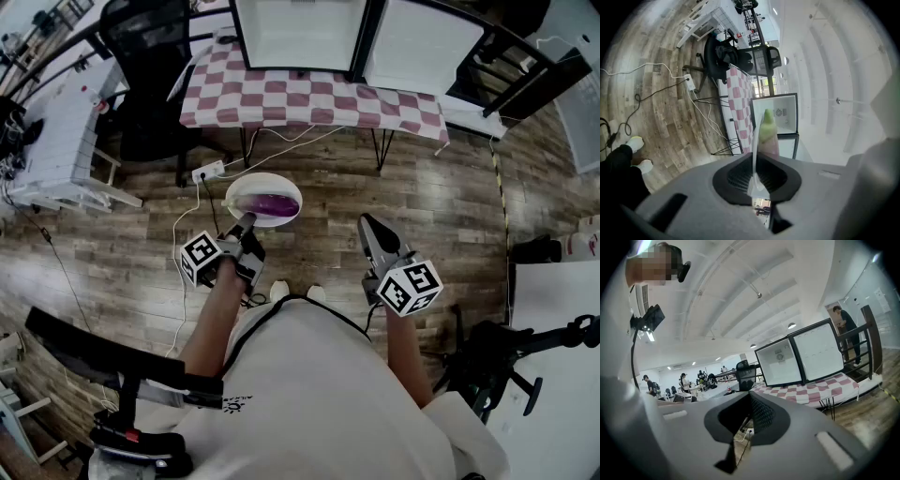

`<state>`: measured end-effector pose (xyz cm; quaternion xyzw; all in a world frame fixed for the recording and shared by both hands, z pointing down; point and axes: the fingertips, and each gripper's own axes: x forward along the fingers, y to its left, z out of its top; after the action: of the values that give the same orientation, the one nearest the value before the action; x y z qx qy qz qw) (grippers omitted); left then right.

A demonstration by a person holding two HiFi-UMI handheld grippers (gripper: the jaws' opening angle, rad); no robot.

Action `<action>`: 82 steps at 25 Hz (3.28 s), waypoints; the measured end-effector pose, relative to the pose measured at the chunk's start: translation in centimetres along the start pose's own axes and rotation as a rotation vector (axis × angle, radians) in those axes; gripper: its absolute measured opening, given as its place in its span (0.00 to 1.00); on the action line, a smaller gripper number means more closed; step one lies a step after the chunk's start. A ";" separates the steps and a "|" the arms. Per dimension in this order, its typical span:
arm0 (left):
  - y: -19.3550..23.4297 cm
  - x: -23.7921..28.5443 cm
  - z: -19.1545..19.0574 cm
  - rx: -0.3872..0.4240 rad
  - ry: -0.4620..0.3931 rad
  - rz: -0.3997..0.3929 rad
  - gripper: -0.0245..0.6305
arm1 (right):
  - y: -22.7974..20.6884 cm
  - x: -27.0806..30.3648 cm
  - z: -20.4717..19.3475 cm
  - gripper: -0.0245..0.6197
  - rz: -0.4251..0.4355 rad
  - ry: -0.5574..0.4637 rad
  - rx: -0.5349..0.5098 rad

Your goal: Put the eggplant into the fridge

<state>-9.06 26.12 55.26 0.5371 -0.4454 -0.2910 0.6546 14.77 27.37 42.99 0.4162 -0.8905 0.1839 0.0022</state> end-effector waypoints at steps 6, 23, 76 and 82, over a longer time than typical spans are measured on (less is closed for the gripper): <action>0.0 -0.9 1.5 0.010 0.003 0.002 0.08 | 1.4 1.0 -0.6 0.05 0.004 0.013 0.017; 0.7 -2.1 4.0 0.016 0.022 0.004 0.08 | 2.8 1.6 -1.3 0.05 -0.035 0.003 0.059; 2.3 -1.1 9.1 0.013 0.058 -0.016 0.08 | 4.5 6.1 -2.7 0.05 -0.106 0.043 0.050; 0.7 3.3 9.7 0.018 0.044 -0.008 0.08 | 0.5 8.5 -1.3 0.05 -0.093 0.052 0.063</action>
<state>-16.38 19.14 57.07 0.5510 -0.4316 -0.2778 0.6580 8.67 21.78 45.41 0.4521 -0.8636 0.2222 0.0207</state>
